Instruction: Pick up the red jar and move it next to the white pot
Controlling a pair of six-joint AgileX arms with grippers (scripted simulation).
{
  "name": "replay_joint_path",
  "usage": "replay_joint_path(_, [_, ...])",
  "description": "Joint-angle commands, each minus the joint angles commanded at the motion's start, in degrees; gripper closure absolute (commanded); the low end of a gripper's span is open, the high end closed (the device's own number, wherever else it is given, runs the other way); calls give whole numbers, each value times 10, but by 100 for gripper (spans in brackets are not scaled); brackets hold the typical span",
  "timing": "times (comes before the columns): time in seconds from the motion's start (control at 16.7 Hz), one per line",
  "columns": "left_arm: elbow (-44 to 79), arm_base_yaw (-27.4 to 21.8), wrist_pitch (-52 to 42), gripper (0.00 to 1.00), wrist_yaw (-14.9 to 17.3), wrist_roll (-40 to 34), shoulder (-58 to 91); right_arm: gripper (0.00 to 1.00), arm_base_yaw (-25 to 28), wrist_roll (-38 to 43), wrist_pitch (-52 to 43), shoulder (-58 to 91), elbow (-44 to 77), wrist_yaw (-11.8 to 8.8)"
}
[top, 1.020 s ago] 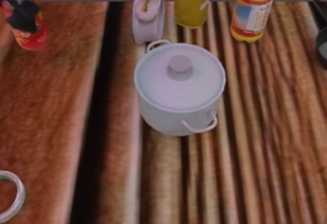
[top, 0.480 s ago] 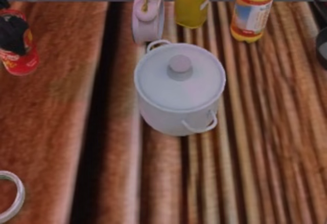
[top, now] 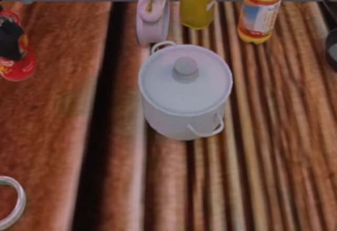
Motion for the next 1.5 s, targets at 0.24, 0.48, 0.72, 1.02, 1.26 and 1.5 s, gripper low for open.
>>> replay_joint_path(0.24, [1,-3,-1,100,0,0,2,0,0,0,0,0,0,0])
replay_joint_path(0.48, [-17,-23,20,100,-12,-62,-7,0,0,0,0,0,0,0])
replay_joint_path(0.72, [-62,-66,60,100,-36,-203,-20,0,0,0,0,0,0,0])
replay_joint_path(1.02, [-138,-136,122,100,-74,-439,-41,0,0,0,0,0,0,0])
replay_joint_path(1.26, [-193,-186,168,100,-101,-601,-60,0,0,0,0,0,0,0])
replay_joint_path(1.5, [-221,-212,195,100,-116,-672,-71,0,0,0,0,0,0,0])
